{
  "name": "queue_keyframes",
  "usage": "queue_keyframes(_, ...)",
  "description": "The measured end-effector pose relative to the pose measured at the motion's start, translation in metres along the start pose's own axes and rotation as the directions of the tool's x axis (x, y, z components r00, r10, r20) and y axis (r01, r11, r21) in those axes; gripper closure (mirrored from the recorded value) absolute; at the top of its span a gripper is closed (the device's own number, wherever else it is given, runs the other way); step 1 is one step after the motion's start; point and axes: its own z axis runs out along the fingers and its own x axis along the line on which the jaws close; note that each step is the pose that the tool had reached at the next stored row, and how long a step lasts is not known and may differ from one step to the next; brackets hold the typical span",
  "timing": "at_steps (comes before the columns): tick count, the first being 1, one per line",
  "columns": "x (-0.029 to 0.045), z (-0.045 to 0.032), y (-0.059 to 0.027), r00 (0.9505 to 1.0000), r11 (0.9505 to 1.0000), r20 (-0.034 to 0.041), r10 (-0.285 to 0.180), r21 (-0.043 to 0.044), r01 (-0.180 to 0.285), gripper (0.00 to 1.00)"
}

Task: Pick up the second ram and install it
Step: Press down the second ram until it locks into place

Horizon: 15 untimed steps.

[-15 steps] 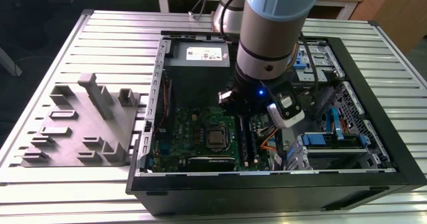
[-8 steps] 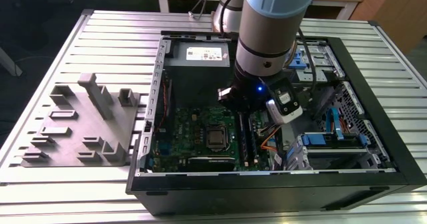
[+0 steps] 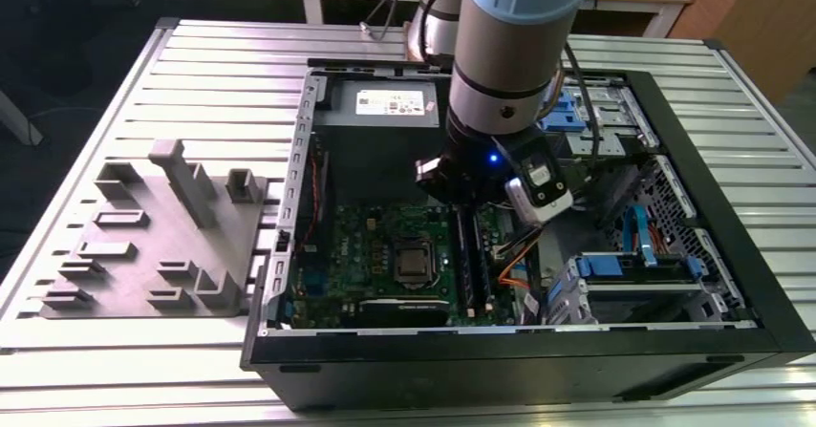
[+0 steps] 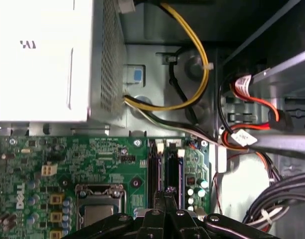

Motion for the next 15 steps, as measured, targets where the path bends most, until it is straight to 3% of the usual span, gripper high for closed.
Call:
queue_keyframes(12, 0.0004, 0.0026, 0.0186, 1.0000, 1.0000, 0.0000, 0.000, 0.0001, 0.000, 0.93)
queue_keyframes(15, 0.0004, 0.0049, 0.0198, 1.0000, 1.0000, 0.0000, 0.000, -0.0002, 0.000, 0.93)
